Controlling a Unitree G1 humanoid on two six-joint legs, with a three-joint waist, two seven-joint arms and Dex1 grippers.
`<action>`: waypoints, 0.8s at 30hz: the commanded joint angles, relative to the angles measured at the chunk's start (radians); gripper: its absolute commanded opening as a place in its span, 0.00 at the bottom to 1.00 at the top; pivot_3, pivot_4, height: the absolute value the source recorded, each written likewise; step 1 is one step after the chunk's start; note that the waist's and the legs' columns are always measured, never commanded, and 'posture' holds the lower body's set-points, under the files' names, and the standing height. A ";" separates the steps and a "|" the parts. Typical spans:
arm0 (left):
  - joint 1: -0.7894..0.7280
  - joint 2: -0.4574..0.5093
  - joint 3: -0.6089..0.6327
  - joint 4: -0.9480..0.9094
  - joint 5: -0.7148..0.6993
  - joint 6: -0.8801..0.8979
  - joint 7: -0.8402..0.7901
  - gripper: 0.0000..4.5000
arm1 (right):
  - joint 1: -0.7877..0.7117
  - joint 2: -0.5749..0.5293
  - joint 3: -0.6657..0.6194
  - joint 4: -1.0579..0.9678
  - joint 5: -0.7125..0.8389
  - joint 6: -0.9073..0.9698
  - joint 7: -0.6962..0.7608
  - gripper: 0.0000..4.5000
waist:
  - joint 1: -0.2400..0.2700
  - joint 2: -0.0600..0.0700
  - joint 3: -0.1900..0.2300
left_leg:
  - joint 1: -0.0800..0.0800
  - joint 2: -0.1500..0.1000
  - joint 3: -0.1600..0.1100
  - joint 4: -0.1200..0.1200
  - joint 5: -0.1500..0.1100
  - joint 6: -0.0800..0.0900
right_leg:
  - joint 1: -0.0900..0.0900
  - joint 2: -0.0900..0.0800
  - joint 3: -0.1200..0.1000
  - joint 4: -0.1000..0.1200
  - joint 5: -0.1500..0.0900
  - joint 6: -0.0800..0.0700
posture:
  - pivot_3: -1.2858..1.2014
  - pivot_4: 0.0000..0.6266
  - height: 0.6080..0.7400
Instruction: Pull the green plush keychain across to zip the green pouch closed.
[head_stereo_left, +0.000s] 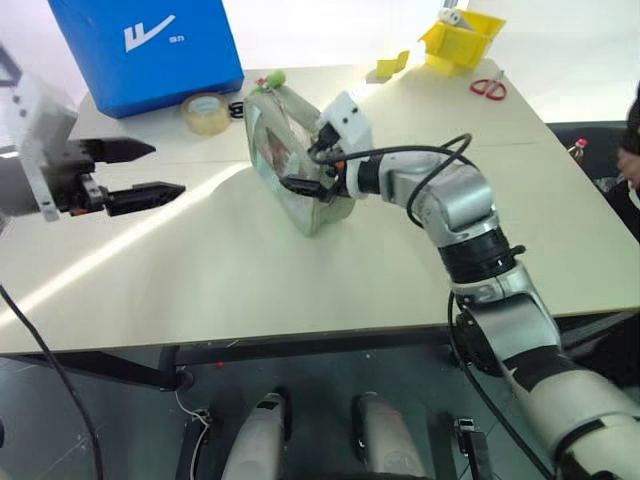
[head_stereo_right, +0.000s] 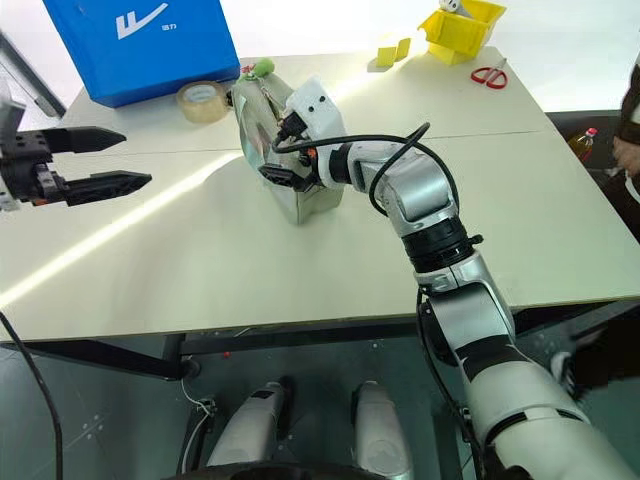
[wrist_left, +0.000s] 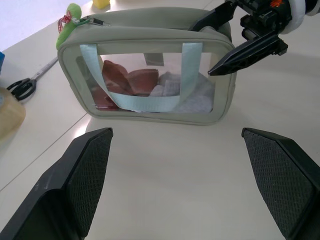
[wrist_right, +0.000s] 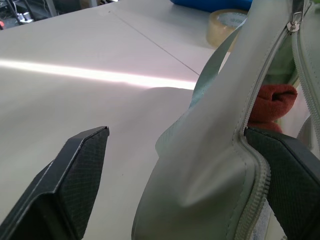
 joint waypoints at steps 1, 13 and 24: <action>0.010 0.006 0.049 -0.036 -0.018 0.003 0.017 1.00 | -0.027 -0.005 0.000 0.002 -0.020 -0.055 0.054 0.68 | -0.001 0.000 0.000 | 0.000 0.000 0.000 0.000 0.000 0.000 | 0.000 0.000 0.000 0.000 0.000 0.000 | 0.52 0.24 1.00; 0.016 0.007 0.037 -0.029 -0.030 -0.003 0.024 1.00 | -0.066 -0.239 0.058 0.208 -0.173 -0.542 0.457 0.01 | -0.001 0.000 0.000 | 0.000 0.000 0.001 0.001 0.000 0.000 | 0.000 0.001 0.000 0.001 0.000 0.000 | 0.52 0.24 1.00; -0.027 -0.019 -0.023 -0.007 -0.018 -0.032 0.009 1.00 | -0.179 -0.267 0.019 0.658 -0.259 -0.939 0.583 0.01 | -0.002 0.000 0.000 | 0.001 0.001 0.001 0.001 0.001 -0.001 | 0.001 0.001 0.001 0.001 0.000 0.000 | 0.52 0.24 1.00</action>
